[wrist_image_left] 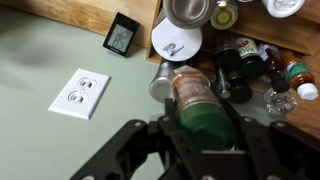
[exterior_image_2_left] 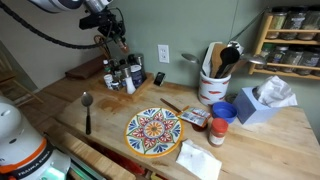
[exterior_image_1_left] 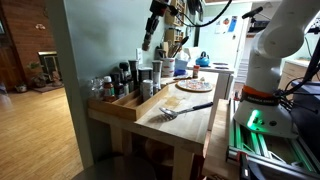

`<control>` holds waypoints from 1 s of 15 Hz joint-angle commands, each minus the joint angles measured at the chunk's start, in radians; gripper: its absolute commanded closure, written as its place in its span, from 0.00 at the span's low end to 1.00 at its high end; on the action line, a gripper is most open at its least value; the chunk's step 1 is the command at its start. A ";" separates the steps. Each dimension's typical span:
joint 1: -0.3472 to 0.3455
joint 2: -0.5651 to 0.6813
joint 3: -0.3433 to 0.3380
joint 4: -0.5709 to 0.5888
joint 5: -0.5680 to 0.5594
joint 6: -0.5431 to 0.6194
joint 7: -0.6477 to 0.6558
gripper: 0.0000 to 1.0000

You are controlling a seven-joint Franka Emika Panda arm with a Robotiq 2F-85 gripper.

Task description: Put the container with a green lid in the wooden tray on the left

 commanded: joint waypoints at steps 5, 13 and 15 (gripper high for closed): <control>0.036 0.142 0.038 0.075 -0.014 -0.013 -0.007 0.79; 0.028 0.334 0.068 0.191 -0.051 -0.058 -0.007 0.79; 0.027 0.374 0.067 0.217 -0.056 -0.069 -0.018 0.79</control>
